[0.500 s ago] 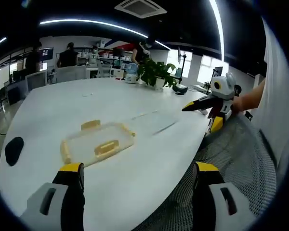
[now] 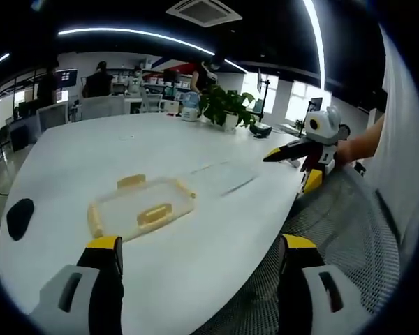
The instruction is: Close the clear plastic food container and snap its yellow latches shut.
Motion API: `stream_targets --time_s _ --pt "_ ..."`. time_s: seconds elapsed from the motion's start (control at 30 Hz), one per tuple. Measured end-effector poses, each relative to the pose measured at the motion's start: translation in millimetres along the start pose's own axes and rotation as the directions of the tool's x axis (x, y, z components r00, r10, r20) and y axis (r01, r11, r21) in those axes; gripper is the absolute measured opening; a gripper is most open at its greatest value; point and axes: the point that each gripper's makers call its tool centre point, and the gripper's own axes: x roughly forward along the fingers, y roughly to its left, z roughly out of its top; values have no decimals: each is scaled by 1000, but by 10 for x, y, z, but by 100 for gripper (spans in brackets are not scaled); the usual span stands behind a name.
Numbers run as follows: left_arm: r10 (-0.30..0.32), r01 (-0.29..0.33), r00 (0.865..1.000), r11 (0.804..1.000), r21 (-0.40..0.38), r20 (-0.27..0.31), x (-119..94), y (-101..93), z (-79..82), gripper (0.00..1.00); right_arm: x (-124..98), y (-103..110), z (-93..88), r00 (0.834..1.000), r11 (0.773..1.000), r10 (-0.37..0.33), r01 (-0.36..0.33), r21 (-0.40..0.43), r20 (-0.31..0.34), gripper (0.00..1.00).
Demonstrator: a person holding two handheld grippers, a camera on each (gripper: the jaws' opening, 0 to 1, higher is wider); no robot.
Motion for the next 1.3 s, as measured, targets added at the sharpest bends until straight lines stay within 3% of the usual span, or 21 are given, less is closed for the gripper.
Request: stream_targets --time_s 0.43,1.3 --pt "-34 34 999 999 6 -24 39 17 -39 90 101 -2 -24 997 998 15 -21 -65 -79 82" --pt "-48 59 994 991 117 -100 113 331 36 84 404 -87 238 990 983 35 -58 -172 -134 73"
